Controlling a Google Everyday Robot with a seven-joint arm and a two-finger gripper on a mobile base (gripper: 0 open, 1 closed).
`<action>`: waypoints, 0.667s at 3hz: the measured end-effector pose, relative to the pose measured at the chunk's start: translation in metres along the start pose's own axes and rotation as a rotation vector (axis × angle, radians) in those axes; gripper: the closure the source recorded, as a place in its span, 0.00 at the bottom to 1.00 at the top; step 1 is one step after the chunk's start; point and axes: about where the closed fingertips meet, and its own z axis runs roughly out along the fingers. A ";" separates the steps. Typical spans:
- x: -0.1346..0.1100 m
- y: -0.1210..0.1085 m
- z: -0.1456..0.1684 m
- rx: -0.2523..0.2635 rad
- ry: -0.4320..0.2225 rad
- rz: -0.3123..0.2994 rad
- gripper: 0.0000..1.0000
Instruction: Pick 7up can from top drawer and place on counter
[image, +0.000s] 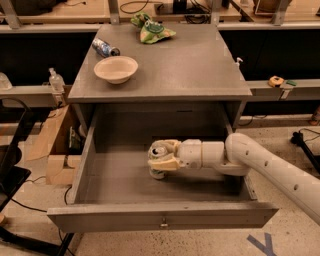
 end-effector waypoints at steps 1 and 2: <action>0.000 0.000 0.001 -0.002 -0.001 0.000 1.00; -0.004 -0.001 0.000 -0.004 -0.005 0.003 1.00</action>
Offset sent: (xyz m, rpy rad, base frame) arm -0.0003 0.0012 0.0001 0.0005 0.0002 0.0022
